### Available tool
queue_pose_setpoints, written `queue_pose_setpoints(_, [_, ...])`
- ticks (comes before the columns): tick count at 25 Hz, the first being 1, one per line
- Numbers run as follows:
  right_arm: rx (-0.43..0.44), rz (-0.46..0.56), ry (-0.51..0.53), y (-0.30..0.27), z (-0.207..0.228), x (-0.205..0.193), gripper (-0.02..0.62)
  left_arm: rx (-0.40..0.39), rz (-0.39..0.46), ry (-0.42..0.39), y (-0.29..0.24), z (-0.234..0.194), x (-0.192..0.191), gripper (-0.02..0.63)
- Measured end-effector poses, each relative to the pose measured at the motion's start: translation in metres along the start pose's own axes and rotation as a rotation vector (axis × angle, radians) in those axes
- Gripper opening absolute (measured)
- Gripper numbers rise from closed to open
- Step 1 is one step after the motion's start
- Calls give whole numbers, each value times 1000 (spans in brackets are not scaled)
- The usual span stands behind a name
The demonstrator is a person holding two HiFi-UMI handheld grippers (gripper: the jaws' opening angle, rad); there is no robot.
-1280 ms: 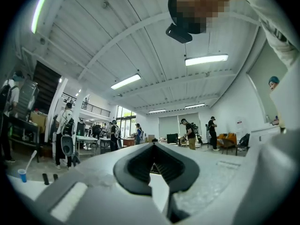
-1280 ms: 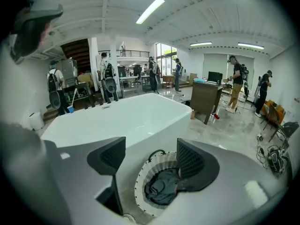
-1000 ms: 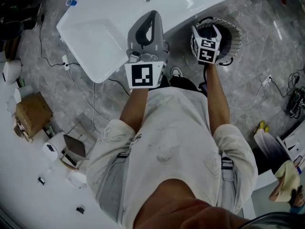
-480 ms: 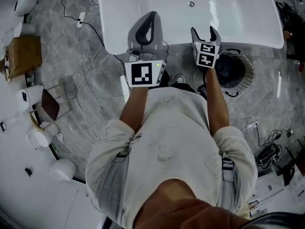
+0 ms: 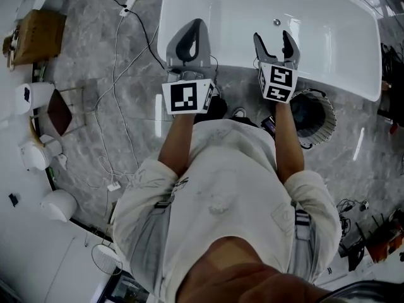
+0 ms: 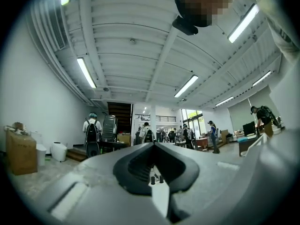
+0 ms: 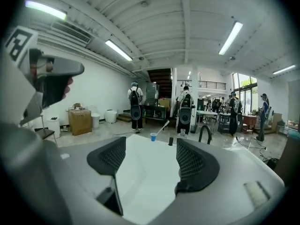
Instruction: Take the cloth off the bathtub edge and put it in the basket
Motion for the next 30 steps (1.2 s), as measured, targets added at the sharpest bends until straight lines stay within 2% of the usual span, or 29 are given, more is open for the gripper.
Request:
queue_pose_setpoints(4, [-13, 124, 33, 14, -12, 45, 324, 24, 8, 4, 1, -19, 3, 0])
queue_pose_setpoints(9, [-15, 221, 76, 28, -23, 89, 299, 24, 22, 8, -5, -28, 7, 0])
queue_pose_setpoints(14, [-59, 303, 137, 46, -30, 122, 251, 7, 42, 13, -11, -27, 14, 0])
queue_pose_setpoints(19, [-82, 328, 218, 56, -36, 136, 150, -16, 60, 14, -14, -23, 21, 0])
queue_pose_setpoints(24, [-104, 354, 218, 59, -35, 142, 11, -35, 75, 6, -20, -21, 26, 0])
queue_pose_setpoints(30, [-70, 365, 201, 59, -33, 145, 3, -48, 79, 3, -25, -20, 24, 0])
Point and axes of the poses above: the fingertips, and each gripper's own axes: y backward along the fingers, z to its right, x out of its top, the point moved 6 cm from there along y, backward along the fingers, and after that the axes turned 11 degrees about x, right-handed, at the moved point
